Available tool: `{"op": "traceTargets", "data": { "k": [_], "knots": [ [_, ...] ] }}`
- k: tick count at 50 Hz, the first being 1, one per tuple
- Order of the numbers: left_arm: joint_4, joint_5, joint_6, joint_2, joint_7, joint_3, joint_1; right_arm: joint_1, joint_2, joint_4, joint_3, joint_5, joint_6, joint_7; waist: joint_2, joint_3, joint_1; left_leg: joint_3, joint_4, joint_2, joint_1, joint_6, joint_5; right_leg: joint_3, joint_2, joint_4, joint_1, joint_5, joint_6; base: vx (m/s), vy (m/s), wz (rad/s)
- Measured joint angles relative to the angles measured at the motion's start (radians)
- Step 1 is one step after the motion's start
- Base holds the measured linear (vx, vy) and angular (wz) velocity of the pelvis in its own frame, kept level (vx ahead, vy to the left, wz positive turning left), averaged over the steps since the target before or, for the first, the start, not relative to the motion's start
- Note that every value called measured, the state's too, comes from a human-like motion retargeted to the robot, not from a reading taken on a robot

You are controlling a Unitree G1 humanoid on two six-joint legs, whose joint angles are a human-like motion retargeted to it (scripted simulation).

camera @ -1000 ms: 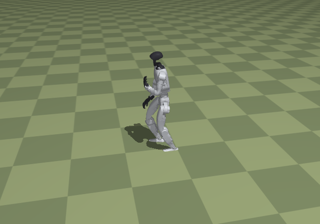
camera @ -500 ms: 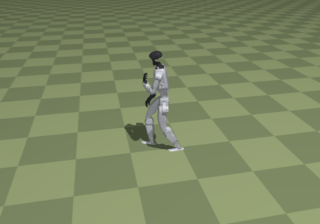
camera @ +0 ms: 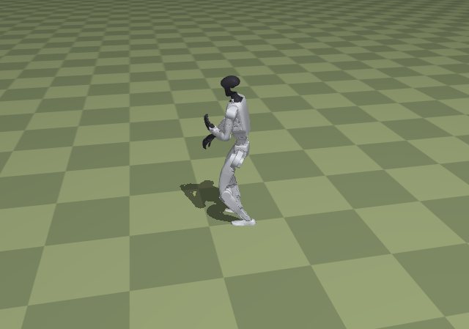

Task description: Sport exercise

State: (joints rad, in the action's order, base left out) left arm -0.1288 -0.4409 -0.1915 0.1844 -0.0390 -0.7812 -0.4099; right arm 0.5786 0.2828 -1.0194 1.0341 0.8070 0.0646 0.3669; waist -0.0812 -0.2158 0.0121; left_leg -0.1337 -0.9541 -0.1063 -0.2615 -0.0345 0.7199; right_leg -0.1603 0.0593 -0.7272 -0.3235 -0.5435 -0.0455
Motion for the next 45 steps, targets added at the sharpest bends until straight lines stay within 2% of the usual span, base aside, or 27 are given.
{"op": "traceTargets", "data": {
  "k": [5, 10, 16, 32, 45],
  "knots": [
    [-0.012, 0.095, -0.031, 0.016, 0.042, 0.012, 0.004, -0.01, 0.002, -0.014, 0.007, 0.065, 0.008, 0.003, -0.041, 0.016, 0.012, -0.005, 0.149, 0.066, 0.051, -0.005, -0.033, 0.032, -0.046, -0.053, -0.028, 0.01, -0.04, 0.2, 0.05, -0.19],
    [-0.002, 0.173, -0.048, 0.035, 0.045, 0.023, -0.007, -0.025, -0.004, -0.053, 0.018, 0.103, 0.011, 0.013, -0.038, 0.03, 0.011, 0.012, 0.234, 0.084, 0.106, 0.006, -0.055, -0.008, -0.105, -0.024, -0.057, 0.038, -0.024, 0.17, -0.02, -0.06],
    [0.021, 0.192, -0.045, 0.045, 0.037, 0.048, 0.028, -0.073, -0.005, -0.067, 0.003, 0.098, 0.013, 0.016, -0.023, 0.035, 0.006, 0.05, 0.249, 0.107, 0.152, 0.015, -0.037, -0.009, -0.126, -0.077, -0.052, -0.011, -0.002, 0.15, -0.06, 0.11],
    [0.05, 0.131, -0.01, 0.045, -0.018, 0.094, 0.102, -0.121, 0.006, -0.056, -0.075, -0.018, 0.04, -0.01, 0.008, 0.04, 0.005, 0.107, 0.369, 0.15, 0.26, 0.049, -0.083, 0.011, -0.134, -0.075, -0.01, -0.03, -0.01, 0.04, -0.01, -0.07],
    [0.001, 0.169, 0.001, 0.044, -0.073, 0.071, 0.081, -0.155, -0.002, -0.081, -0.063, -0.024, 0.053, -0.067, 0.006, 0.061, 0.005, 0.088, 0.39, 0.173, 0.281, 0.061, -0.098, 0.044, -0.14, -0.057, -0.01, -0.014, -0.04, -0.01, 0.06, -0.22]
  ]
}}
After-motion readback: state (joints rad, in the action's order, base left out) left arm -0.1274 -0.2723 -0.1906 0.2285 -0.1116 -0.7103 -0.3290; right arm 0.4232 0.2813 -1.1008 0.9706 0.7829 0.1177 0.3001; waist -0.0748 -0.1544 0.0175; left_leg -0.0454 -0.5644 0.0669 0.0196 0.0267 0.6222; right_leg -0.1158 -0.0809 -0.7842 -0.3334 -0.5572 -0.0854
